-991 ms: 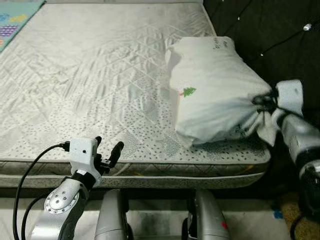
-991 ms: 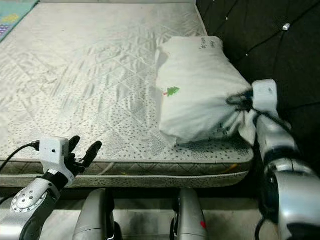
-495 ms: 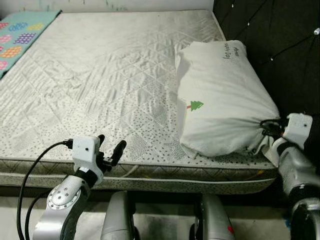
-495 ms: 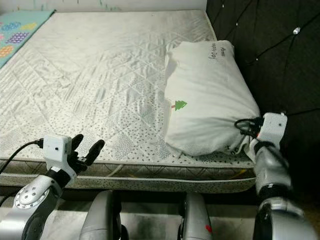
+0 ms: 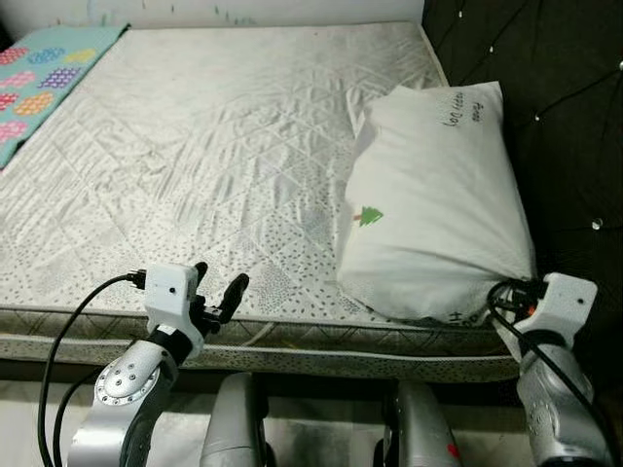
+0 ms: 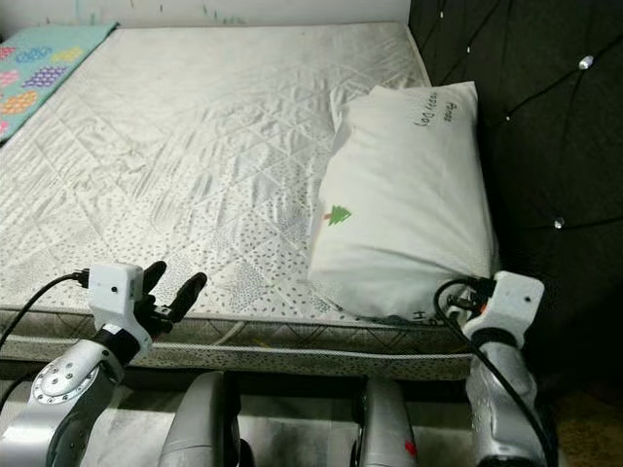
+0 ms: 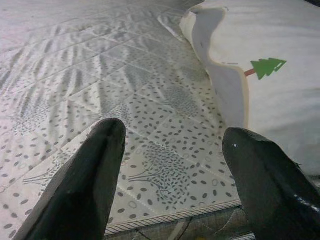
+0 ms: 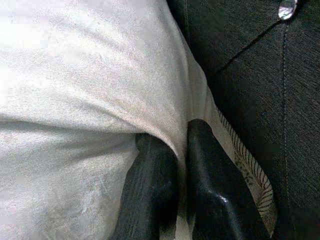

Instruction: Clean up the room

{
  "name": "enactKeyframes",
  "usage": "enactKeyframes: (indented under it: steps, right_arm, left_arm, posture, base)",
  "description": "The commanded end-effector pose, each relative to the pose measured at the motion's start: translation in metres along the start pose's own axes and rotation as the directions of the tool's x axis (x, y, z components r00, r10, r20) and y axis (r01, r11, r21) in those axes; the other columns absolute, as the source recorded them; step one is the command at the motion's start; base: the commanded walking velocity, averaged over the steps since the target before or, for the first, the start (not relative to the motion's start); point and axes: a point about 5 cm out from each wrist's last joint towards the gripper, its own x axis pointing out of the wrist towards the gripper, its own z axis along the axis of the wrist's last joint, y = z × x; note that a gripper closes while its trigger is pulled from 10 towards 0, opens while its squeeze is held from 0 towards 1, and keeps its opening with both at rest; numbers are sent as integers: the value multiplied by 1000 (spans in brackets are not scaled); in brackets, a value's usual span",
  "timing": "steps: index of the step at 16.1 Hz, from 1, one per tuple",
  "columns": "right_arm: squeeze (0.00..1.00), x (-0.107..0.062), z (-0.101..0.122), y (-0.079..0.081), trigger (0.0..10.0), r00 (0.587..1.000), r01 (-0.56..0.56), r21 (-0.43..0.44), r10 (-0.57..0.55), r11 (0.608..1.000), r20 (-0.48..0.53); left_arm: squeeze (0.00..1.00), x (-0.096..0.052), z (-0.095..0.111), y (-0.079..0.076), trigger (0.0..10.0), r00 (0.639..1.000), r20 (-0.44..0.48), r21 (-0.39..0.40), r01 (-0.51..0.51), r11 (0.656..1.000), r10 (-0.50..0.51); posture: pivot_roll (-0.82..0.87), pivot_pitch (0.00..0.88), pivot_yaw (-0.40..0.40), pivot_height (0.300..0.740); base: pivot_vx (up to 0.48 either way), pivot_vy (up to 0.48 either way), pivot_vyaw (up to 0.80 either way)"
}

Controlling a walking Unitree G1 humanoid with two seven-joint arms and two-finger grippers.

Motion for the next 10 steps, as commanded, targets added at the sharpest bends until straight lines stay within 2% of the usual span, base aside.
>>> enactKeyframes:
  steps: [1,3,6,7,10]
  right_arm:
    - [0,-5,-2,-7,0,999,50,15,-50,999,-10]
    - [0,-1,4,-2,0,999,39,12,-39,999,-15]
    - [0,48,41,17,0,996,-83,-50,84,995,7]
    - [0,66,62,17,0,994,-107,-70,109,992,21]
    - [0,87,94,7,0,993,-106,-86,109,991,38]
  left_arm:
    - [0,2,0,0,10000,1000,-2,13,6,1000,-6]
    - [0,4,0,0,10000,1000,0,13,8,1000,-8]
    - [0,7,1,0,10000,1000,12,14,5,1000,-5]
    - [0,6,2,1,10000,1000,17,16,-5,1000,5]
    - [0,3,2,4,10000,999,22,18,-29,999,28]
  posture:
    - [-41,85,79,576]
    - [-43,82,79,576]
    - [-30,73,66,576]
    - [-25,71,60,576]
    - [-2,66,34,576]
  base:
    - [0,0,0]
    - [0,0,0]
    - [0,0,0]
    - [0,0,0]
    - [0,0,0]
